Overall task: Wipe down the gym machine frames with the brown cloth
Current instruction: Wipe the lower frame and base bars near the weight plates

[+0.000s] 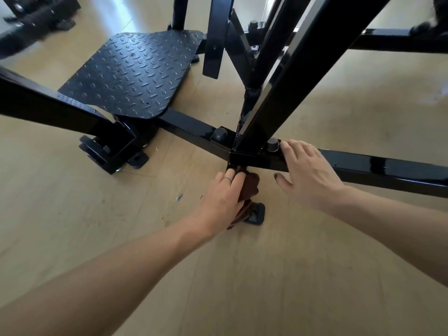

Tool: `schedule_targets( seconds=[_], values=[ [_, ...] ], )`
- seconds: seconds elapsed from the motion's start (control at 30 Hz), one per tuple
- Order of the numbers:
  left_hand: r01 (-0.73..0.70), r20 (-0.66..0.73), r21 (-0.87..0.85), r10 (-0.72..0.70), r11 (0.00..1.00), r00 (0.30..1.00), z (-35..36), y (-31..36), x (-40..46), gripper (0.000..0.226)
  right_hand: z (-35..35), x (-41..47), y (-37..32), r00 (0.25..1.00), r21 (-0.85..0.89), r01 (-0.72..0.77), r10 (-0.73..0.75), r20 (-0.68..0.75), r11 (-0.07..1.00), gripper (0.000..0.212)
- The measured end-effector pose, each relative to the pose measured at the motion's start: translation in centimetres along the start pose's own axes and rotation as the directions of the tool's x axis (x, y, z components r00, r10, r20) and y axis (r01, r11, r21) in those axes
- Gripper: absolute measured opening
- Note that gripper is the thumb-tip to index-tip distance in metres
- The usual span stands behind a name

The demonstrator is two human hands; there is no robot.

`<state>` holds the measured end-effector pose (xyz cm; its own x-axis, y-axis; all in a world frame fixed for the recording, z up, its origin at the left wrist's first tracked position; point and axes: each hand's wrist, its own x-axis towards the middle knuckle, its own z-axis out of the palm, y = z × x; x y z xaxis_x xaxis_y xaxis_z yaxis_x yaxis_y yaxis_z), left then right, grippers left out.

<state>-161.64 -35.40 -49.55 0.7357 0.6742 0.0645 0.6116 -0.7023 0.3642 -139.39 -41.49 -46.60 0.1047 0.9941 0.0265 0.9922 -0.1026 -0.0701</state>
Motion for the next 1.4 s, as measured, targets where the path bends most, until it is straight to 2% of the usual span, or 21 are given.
schedule_targets(
  seconds=[0.1, 0.23, 0.33, 0.4, 0.47, 0.6, 0.7, 0.8, 0.87, 1.0, 1.23, 1.4],
  values=[
    [-0.025, 0.039, 0.006, 0.025, 1.0, 0.999, 0.0, -0.1, -1.4, 0.048, 1.0, -0.2, -0.2, 0.999, -0.084, -0.002, 0.006, 0.044, 0.996, 0.083],
    [0.167, -0.044, -0.13, -0.174, 0.977, 0.984, -0.4, 0.0, 2.2, 0.044, 1.4, -0.1, -0.4, 1.0, -0.07, -0.021, 0.021, 0.006, 0.997, 0.081],
    [0.265, -0.08, -0.075, -0.27, 0.961, 0.959, -0.1, 0.3, 4.0, 0.04, 1.4, 0.0, -0.1, 0.999, 0.012, -0.028, 0.028, -0.025, 1.0, 0.077],
    [0.245, -0.072, -0.124, -0.255, 0.962, 0.964, -0.2, 0.7, 3.1, 0.039, 0.8, -0.1, -0.1, 0.997, 0.114, -0.043, 0.05, -0.059, 0.993, 0.075],
    [0.164, -0.064, -0.165, -0.176, 0.973, 0.982, -0.4, 0.7, 1.8, 0.044, 0.0, 0.0, 0.0, 0.994, 0.2, -0.031, 0.052, -0.098, 0.979, 0.077],
    [0.086, 0.012, -0.106, -0.085, 0.991, 0.996, 0.1, 0.6, -0.9, 0.044, -0.7, 0.8, 0.3, 0.994, 0.23, 0.078, -0.058, -0.092, 0.97, 0.067],
    [0.159, -0.005, -0.194, -0.163, 0.968, 0.987, -0.3, 0.6, 0.4, 0.04, -0.6, 0.9, -0.3, 0.993, 0.319, 0.062, -0.026, -0.116, 0.946, 0.055],
    [0.262, 0.001, -0.151, -0.265, 0.953, 0.964, -1.0, 0.3, 3.3, 0.039, -0.3, 0.4, -0.3, 0.987, 0.391, 0.071, -0.007, -0.163, 0.918, 0.046],
    [0.292, -0.009, -0.21, -0.301, 0.933, 0.954, -1.0, 0.5, 3.9, 0.035, -0.2, 0.5, 0.1, 0.985, 0.392, 0.086, -0.018, -0.174, 0.916, 0.042],
    [0.267, 0.026, -0.227, -0.268, 0.937, 0.963, -1.2, 0.2, 2.4, 0.032, -0.4, 1.4, 0.1, 0.981, 0.418, 0.082, 0.002, -0.196, 0.905, 0.034],
    [0.277, 0.05, -0.301, -0.275, 0.913, 0.96, -1.2, -0.3, 0.7, 0.028, 1.3, 0.4, 0.6, 0.966, 0.151, 0.14, -0.101, -0.239, 0.979, 0.05],
    [0.454, 0.007, -0.278, -0.471, 0.846, 0.882, -1.4, 0.2, 3.9, 0.027, 1.5, 0.6, 0.4, 0.982, 0.05, 0.12, -0.111, -0.154, 0.992, 0.056]
  ],
)
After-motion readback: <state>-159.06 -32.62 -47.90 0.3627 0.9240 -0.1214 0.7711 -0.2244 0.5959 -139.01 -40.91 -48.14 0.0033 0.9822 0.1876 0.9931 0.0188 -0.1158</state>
